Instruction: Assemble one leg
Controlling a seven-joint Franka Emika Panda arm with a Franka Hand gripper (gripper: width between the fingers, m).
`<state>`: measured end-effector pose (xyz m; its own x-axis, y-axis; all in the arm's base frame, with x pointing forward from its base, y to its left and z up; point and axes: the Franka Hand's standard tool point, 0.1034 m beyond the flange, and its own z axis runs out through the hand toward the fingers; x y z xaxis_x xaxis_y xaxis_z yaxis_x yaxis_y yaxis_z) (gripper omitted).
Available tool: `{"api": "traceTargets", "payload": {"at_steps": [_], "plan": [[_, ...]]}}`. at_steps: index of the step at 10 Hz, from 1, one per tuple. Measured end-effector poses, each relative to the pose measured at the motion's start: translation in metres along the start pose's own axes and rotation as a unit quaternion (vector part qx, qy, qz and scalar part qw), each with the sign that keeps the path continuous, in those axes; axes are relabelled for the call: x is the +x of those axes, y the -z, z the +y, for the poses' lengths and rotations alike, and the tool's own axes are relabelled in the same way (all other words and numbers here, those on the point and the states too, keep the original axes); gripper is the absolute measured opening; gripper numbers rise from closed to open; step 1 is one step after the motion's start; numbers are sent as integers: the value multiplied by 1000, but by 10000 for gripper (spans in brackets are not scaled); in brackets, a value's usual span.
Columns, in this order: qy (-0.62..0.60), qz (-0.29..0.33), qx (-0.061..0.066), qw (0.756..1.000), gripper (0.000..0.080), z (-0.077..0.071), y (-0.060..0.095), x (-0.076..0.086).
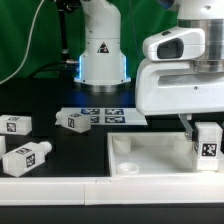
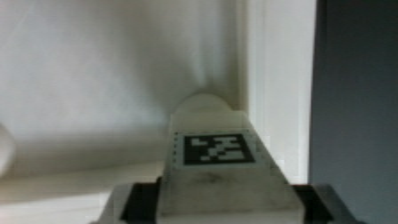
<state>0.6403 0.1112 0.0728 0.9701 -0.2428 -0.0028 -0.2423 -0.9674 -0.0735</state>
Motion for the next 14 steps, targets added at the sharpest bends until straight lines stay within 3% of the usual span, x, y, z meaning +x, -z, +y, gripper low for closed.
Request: {"api": "traceTargets", "payload": {"at_steps": [2,4,6,7,8,9,10,11,12,14], "plan": [[-171,2,1,985,284,-1,-1,0],[-363,-11,23,931,284,1,-1,1],[-479,-19,29,877,285,3,-1,2],[-487,-20,31,873,285,3,-1,2],[-476,-20,31,878,357,3,-1,2],[-426,-19,29,904,357,4,-1,1],[-343,-25,24,939,551,6,-3,-2],[-255,-28,26,966,551,7,-3,-2],[-183,-38,25,982,629,6,-3,-6],[-133,-32,28,990,646,6,-3,-6]]}}
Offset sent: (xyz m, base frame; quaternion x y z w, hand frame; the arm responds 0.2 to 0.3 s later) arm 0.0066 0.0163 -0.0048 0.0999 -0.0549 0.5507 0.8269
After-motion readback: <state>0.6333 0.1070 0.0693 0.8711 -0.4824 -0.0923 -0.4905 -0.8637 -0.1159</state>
